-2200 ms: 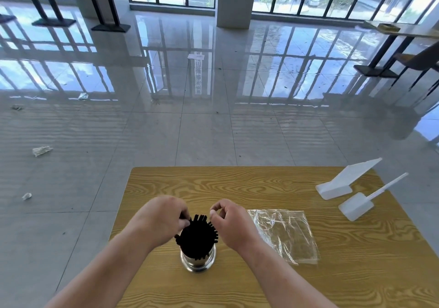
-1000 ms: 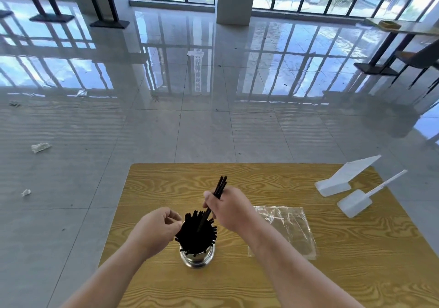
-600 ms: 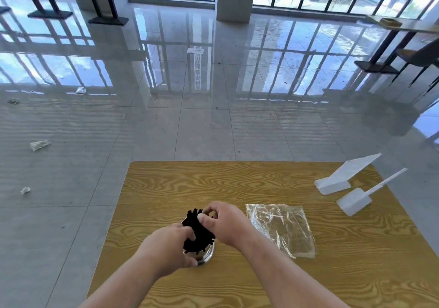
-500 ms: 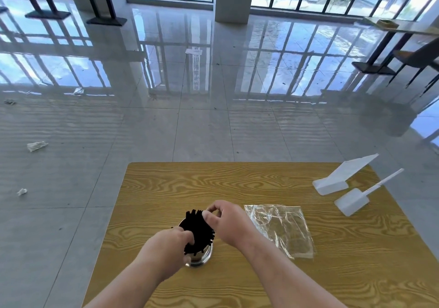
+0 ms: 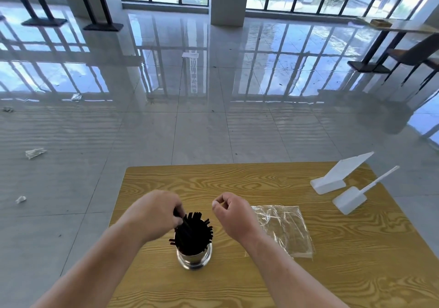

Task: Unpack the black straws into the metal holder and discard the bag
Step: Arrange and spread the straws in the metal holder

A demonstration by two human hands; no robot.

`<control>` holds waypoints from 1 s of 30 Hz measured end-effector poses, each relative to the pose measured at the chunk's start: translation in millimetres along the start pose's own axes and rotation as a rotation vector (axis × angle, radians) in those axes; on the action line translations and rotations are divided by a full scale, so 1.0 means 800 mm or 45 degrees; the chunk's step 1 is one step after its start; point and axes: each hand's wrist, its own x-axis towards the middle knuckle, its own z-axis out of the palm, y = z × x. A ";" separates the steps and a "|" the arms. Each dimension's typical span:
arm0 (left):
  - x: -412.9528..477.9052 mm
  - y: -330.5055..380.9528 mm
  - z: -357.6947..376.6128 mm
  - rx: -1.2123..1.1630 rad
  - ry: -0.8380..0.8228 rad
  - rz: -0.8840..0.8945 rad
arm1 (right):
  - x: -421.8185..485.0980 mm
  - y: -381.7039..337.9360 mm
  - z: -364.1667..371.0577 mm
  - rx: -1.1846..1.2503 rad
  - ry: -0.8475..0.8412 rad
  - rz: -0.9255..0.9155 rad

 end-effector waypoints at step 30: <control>0.005 -0.040 0.059 -1.568 -0.088 -0.495 | 0.006 -0.066 -0.036 0.547 -0.051 0.007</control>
